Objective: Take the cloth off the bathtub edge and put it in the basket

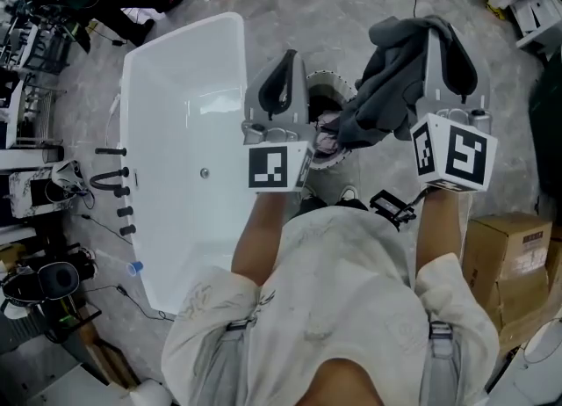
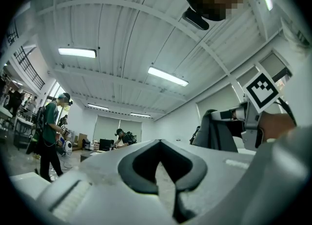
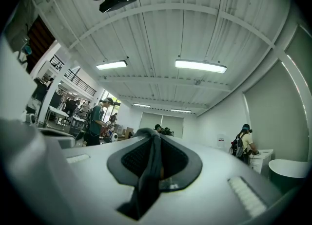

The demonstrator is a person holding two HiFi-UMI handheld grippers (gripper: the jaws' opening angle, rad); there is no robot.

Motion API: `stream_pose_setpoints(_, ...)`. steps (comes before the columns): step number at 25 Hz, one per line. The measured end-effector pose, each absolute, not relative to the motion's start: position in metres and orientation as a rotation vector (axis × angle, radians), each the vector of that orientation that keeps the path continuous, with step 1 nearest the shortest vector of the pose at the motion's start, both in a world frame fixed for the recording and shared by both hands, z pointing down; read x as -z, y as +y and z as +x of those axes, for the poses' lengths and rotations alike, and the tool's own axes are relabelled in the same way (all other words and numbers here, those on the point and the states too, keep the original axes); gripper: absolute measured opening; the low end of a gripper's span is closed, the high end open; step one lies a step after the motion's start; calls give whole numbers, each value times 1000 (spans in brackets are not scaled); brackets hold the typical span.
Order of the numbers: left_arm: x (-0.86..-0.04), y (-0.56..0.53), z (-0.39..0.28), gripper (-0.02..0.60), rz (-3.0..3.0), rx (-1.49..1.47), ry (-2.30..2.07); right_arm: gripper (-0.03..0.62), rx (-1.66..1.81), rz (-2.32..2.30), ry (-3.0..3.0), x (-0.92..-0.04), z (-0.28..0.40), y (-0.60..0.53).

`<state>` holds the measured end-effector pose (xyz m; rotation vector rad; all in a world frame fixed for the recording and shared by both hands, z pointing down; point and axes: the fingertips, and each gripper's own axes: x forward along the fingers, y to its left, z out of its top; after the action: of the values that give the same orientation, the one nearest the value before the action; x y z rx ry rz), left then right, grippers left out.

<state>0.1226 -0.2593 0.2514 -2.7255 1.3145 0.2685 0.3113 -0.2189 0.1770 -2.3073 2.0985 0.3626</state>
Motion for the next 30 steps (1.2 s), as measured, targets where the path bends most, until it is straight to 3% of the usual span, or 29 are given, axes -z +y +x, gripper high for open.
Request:
stream_pose_setpoints(17, -247, -268, 39, 0, -2584, -201, 1569, 44, -223, -2085, 2350, -203, 228, -268)
stream_pose_setpoints(30, -274, -270, 28, 0, -2619, -150, 1602, 44, -89, -2103, 2445, -254, 207, -277)
